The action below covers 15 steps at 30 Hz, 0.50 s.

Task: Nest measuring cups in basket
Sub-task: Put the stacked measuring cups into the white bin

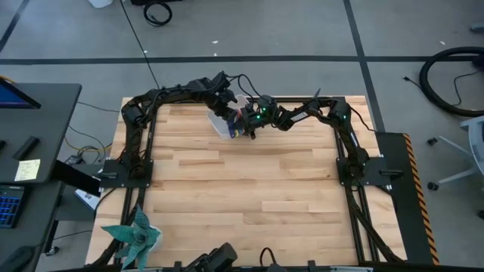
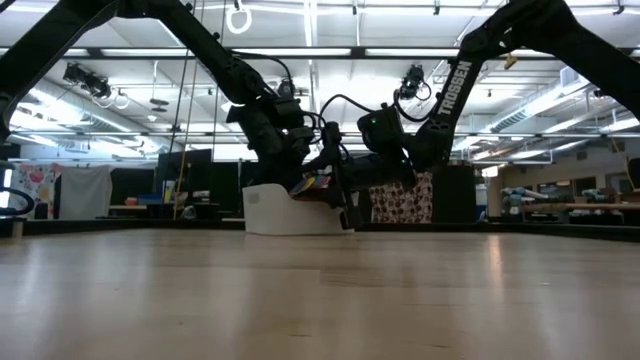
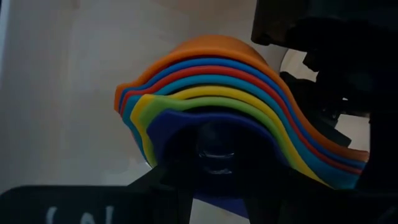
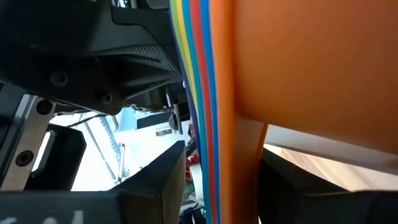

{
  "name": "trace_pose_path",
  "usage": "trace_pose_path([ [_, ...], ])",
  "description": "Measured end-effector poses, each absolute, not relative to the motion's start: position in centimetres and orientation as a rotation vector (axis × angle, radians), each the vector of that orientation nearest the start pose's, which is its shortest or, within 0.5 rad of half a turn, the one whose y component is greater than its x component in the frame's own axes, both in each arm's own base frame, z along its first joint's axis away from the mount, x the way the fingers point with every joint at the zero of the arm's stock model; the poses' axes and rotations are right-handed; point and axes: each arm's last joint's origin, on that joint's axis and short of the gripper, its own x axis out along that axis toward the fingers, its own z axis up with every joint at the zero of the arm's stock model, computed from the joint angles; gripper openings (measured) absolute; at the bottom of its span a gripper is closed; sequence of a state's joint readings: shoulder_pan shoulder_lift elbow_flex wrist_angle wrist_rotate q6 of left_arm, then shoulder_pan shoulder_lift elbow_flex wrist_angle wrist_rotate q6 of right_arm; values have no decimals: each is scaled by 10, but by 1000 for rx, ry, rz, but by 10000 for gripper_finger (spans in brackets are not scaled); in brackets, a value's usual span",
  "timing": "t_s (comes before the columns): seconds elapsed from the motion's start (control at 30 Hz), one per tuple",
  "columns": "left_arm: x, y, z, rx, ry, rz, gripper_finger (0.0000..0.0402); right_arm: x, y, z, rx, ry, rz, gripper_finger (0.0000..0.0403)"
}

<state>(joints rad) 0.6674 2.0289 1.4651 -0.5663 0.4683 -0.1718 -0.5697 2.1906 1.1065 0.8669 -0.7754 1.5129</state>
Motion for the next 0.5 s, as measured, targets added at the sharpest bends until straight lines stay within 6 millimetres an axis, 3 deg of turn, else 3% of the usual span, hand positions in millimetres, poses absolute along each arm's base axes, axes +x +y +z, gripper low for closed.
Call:
trace_pose_path([
  [0.17, 335, 247, 176, -764, 938, 259, 117, 372, -212, 110, 1650, 295, 24, 146],
  [0.37, 336, 248, 177, -758, 924, 255, 117, 372, -212, 111, 1650, 292, 24, 70],
  [0.5, 336, 248, 177, -758, 924, 255, 117, 372, -212, 111, 1649, 293, 28, 69],
])
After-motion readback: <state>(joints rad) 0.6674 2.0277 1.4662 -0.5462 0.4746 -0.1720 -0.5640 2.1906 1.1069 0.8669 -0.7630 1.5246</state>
